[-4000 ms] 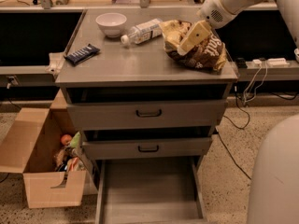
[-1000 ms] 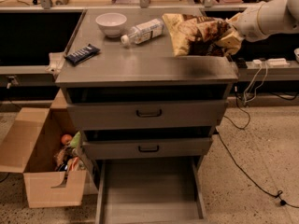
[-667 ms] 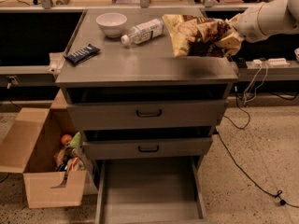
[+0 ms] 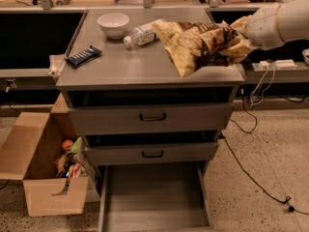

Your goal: Place brown chip bag into bottom drawer

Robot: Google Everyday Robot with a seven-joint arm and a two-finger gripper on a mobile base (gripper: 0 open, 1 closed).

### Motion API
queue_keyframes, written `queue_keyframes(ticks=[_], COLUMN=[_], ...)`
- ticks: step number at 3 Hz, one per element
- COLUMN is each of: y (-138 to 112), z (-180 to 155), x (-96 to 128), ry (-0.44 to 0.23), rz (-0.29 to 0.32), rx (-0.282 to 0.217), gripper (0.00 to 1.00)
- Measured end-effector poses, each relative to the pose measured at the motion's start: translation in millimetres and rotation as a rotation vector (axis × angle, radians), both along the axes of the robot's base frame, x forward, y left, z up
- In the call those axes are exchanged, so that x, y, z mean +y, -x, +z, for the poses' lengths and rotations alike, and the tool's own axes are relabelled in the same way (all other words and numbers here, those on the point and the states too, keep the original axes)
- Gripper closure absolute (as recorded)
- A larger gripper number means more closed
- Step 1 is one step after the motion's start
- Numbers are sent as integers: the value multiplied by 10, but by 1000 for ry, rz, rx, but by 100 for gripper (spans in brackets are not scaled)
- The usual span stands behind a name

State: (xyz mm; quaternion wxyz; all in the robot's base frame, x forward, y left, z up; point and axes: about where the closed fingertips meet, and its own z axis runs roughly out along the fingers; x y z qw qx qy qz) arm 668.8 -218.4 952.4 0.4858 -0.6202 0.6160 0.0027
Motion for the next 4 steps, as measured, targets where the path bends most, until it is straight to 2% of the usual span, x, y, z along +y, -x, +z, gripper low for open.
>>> queue_keyframes(ticks=[1,2,3,4], y=[611,1093,1063,1103], z=[-30,-370,-371,-676], x=[191,255,294,94], ry=[-6,-17,-8,9], rz=[104,120,122,30], rx=[27,134,138,202], gripper=[100,100,100,100])
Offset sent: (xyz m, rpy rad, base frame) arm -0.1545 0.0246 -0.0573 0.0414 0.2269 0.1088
